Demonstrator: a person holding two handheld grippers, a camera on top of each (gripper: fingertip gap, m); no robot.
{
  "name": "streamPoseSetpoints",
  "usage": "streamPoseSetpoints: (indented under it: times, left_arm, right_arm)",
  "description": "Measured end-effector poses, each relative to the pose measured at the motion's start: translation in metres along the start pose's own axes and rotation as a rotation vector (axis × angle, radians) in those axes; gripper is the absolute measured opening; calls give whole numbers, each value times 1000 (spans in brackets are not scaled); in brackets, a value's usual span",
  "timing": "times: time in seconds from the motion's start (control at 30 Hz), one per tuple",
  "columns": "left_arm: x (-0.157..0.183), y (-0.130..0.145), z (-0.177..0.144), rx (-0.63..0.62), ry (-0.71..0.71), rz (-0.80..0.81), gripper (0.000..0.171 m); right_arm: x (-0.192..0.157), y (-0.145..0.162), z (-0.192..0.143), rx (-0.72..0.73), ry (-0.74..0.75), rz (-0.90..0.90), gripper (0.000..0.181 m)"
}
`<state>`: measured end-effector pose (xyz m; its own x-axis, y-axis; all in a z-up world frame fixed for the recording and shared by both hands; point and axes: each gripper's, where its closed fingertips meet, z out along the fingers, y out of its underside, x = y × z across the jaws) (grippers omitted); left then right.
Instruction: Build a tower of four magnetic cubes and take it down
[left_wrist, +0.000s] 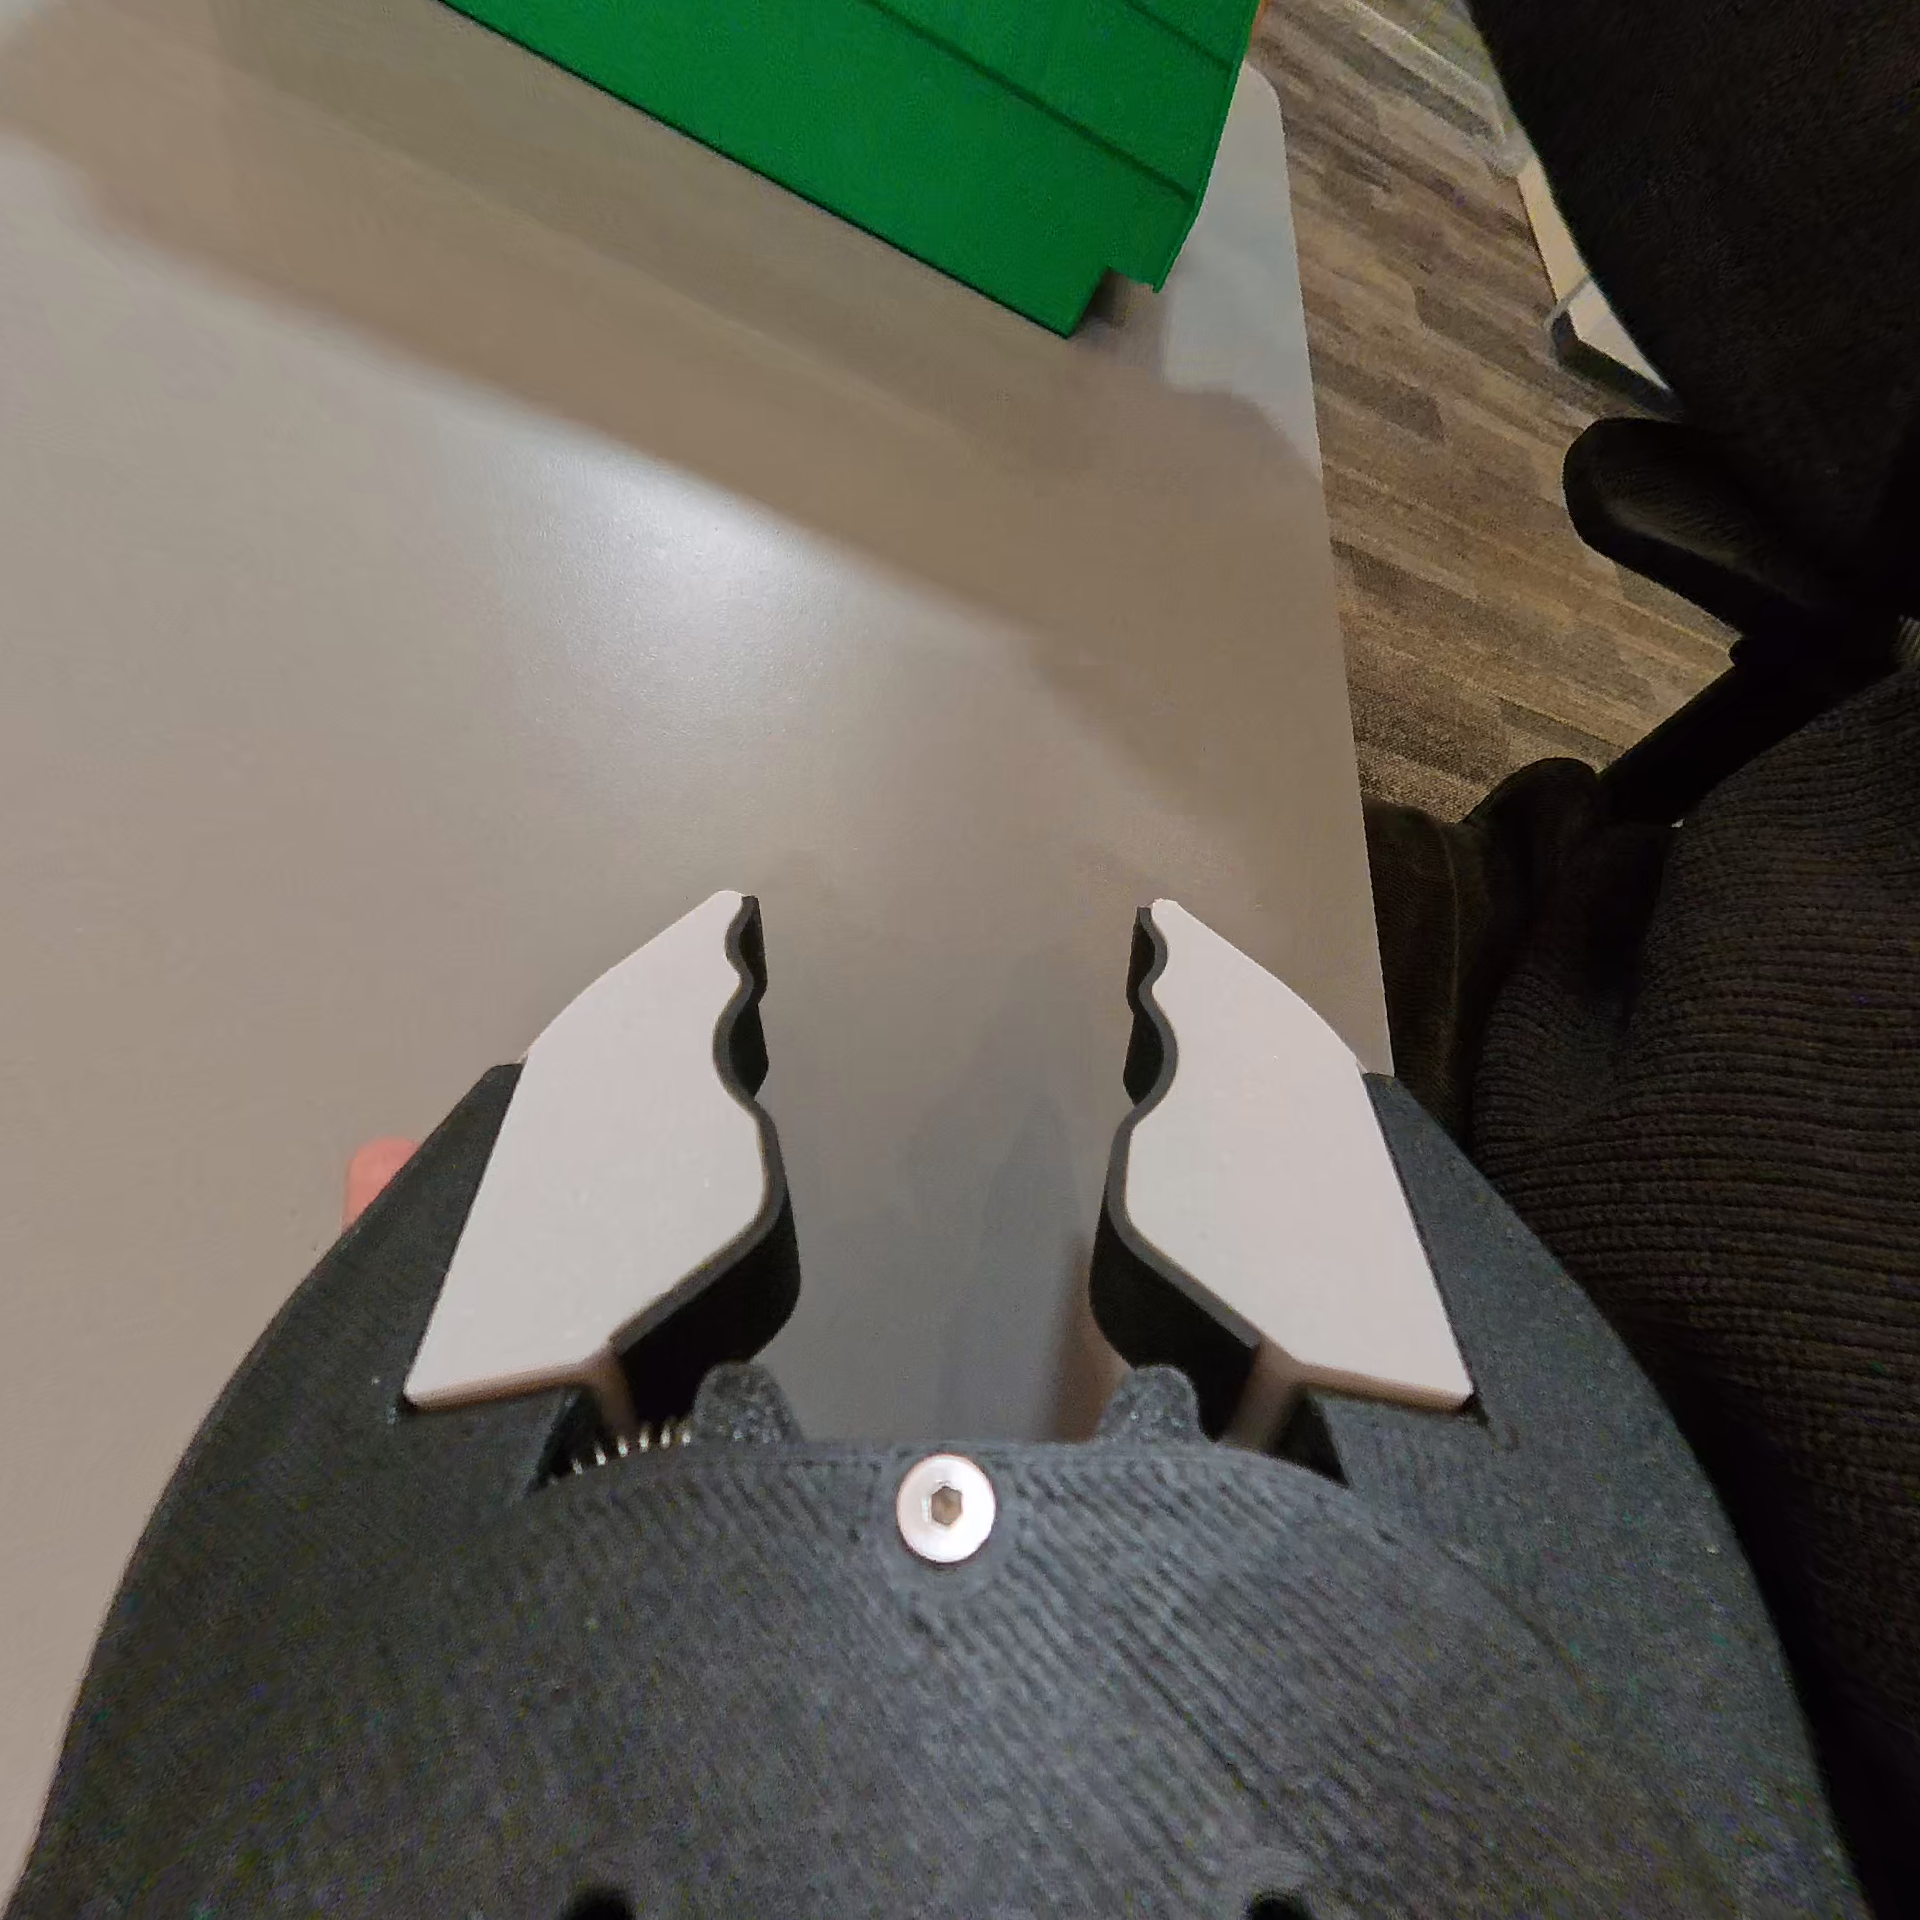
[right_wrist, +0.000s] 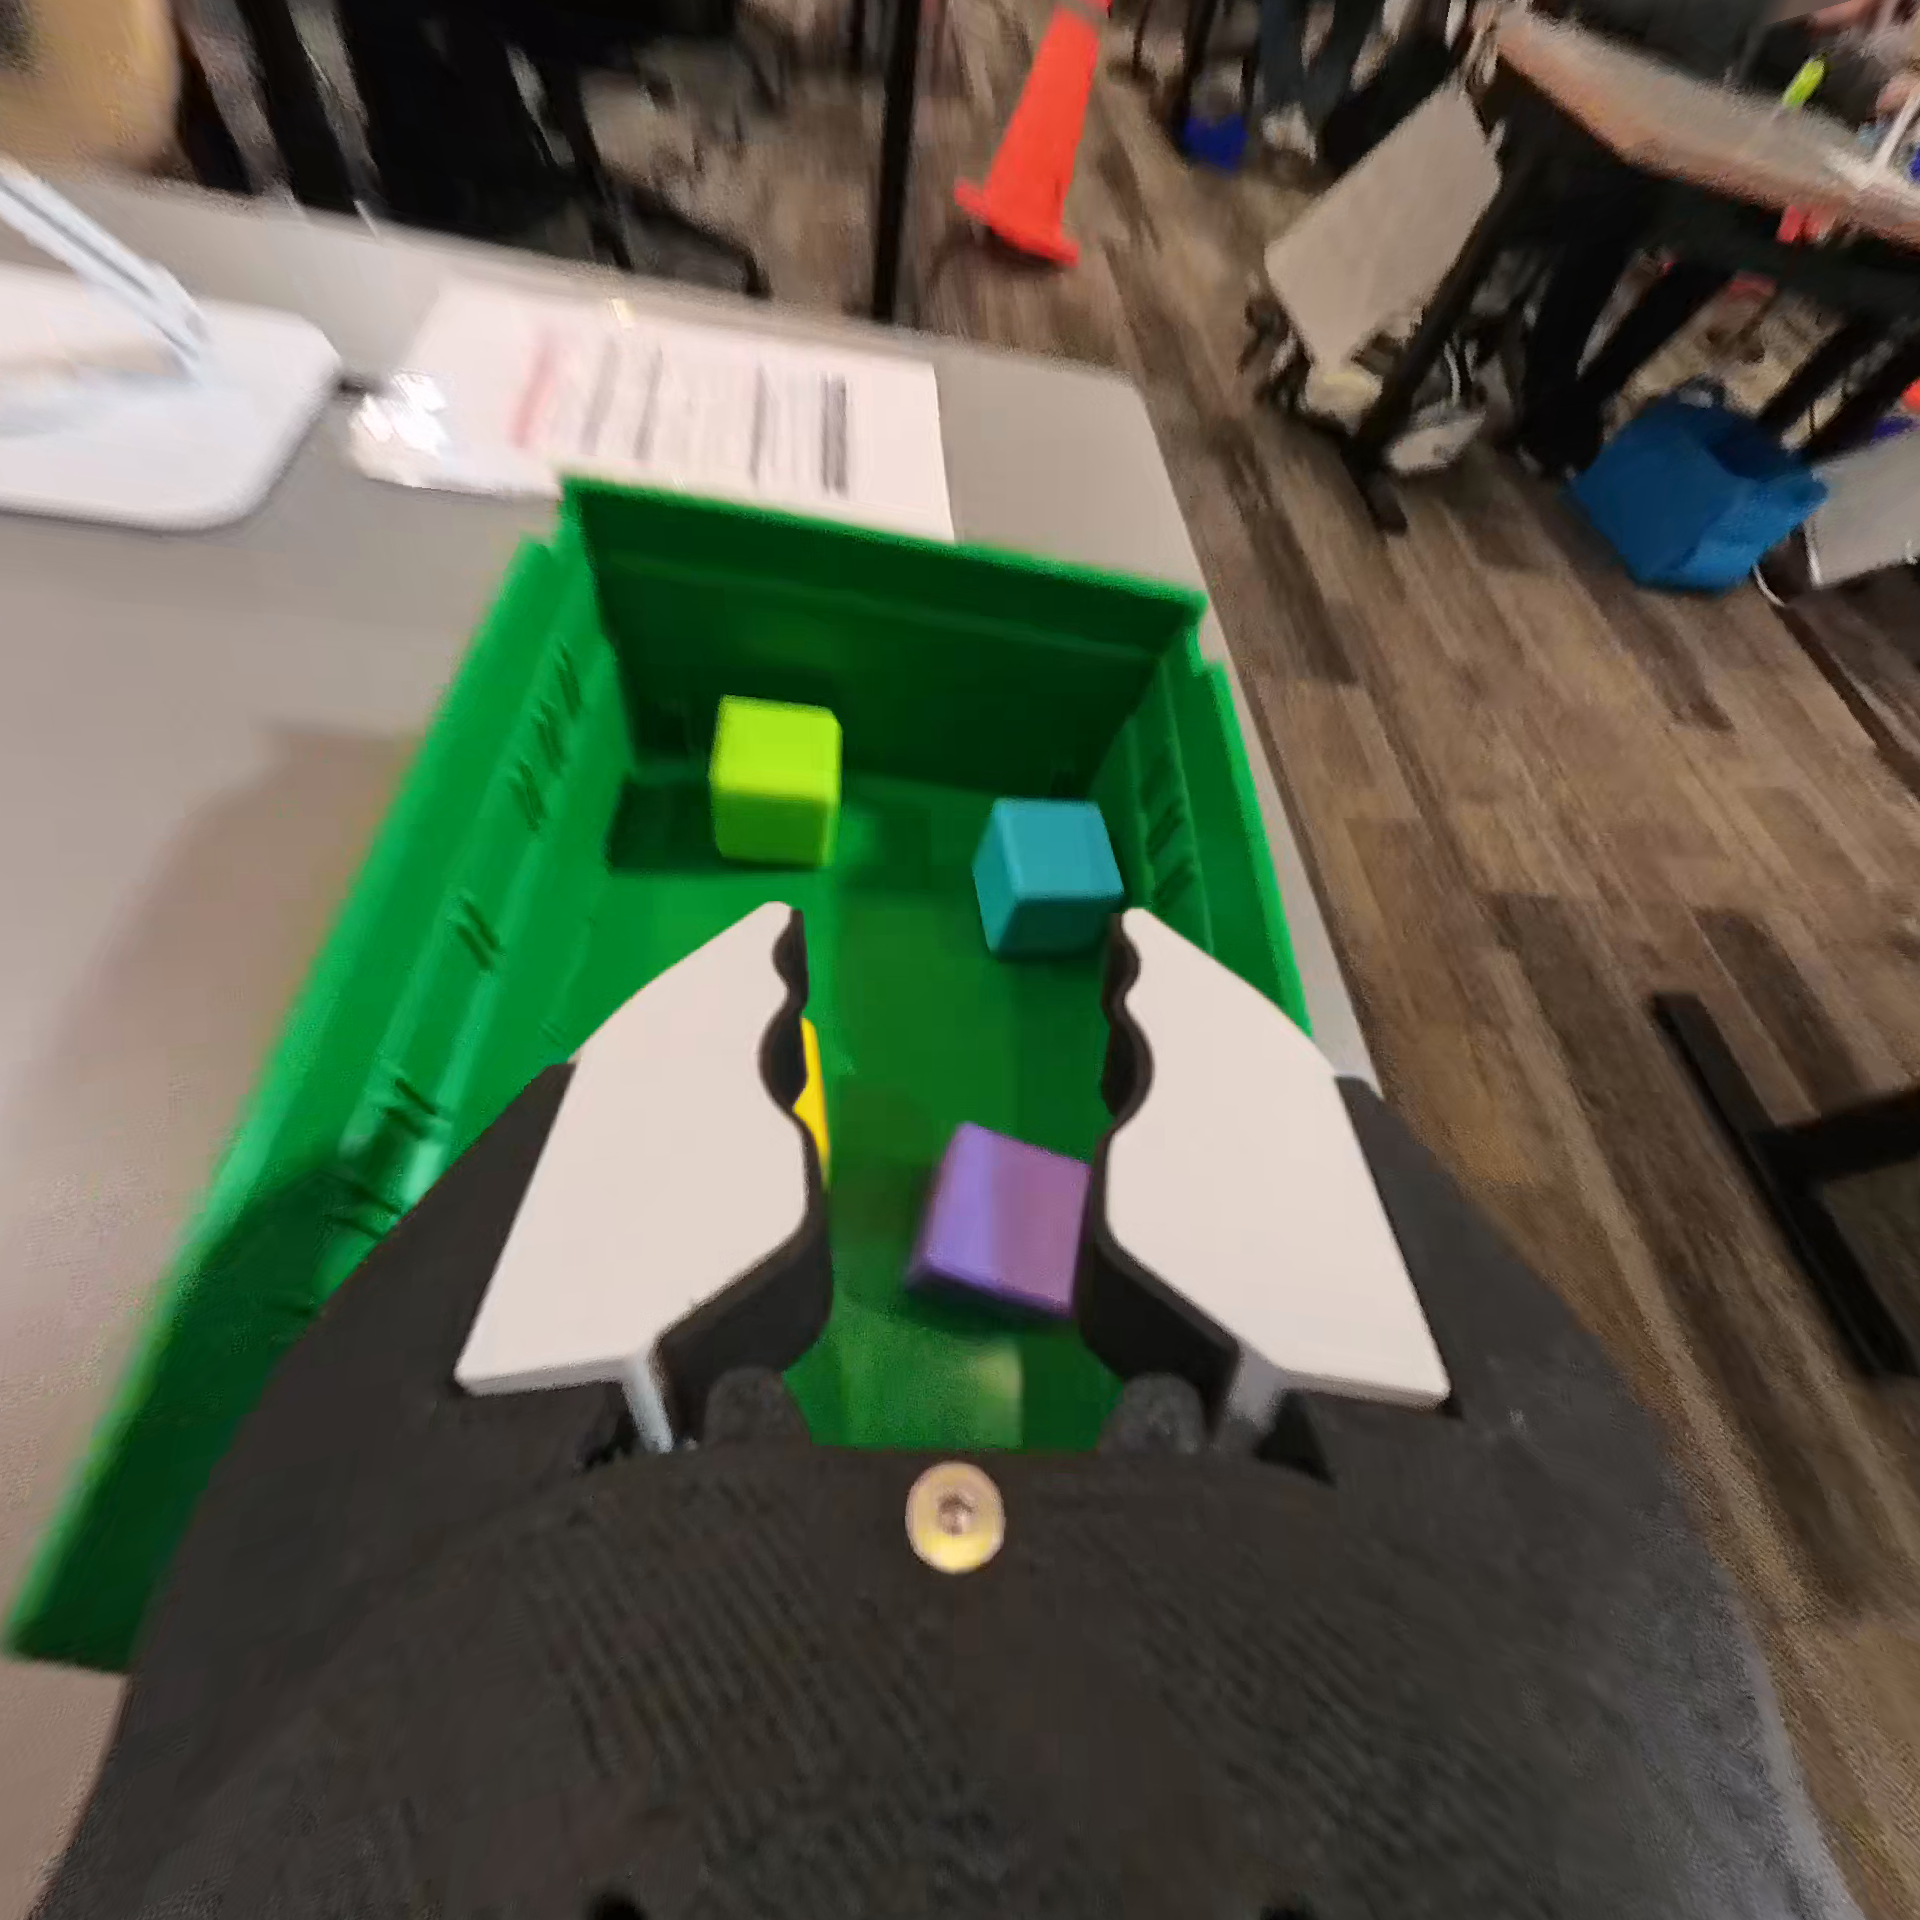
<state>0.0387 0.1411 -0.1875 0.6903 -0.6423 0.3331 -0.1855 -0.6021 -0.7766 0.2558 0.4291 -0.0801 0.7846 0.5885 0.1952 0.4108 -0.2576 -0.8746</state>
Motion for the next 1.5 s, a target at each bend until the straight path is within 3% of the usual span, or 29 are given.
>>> streamPoseSetpoints:
  times: [0.13, 0.27, 0.43, 0.53, 0.6, 0.67, 0.77, 0.83, 0.97, 1.1, 1.2, 1.4, 1.5]
  left_arm:
    - [0, 0, 0, 1, 1, -4, 68]
    - [-1, -2, -1, 12, -2, -4, 68]
    - [-4, -6, -3, 49, -12, -31, 68]
    - [-3, -12, -6, 88, -16, -24, 53]
    - [-5, -18, -9, 131, -48, -2, 52]
    - [-7, -26, -14, 192, -113, 45, 43]
    - [-21, -44, -30, 332, -374, 147, 50]
    - [-25, -49, -38, 365, -486, 218, 39]
    - [-28, -51, -41, 385, -520, 146, 45]
    - [-28, -64, -63, 486, -586, 75, 46]
    - [-24, -73, -86, 582, -619, 17, 41]
    - [-16, -67, -115, 628, -692, -45, 48]
    - [1, -56, -125, 623, -723, -44, 51]
  right_arm:
    - [-42, -50, -33, 216, -197, 101, 62]
    - [-115, -80, -69, 373, -472, 140, 74]
    - [-234, -50, -87, 295, -791, 87, 46]
    - [-292, -22, -94, 216, -923, 99, 48]
    - [-313, -1, -91, 140, -910, 60, 54]
    - [-315, 12, -83, 138, -788, -39, 44]
    - [-292, 10, -68, 258, -529, -109, 17]
    - [-292, 10, -67, 250, -548, -62, 28]
    - [-283, -3, -68, 262, -604, 145, 32]
    - [-264, -18, -71, 400, -529, 112, 20]
    - [-260, -30, -78, 457, -521, 116, 24]
    - [-258, -16, -82, 342, -554, 166, 59]
    - [-248, -10, -91, 322, -555, 222, 54]
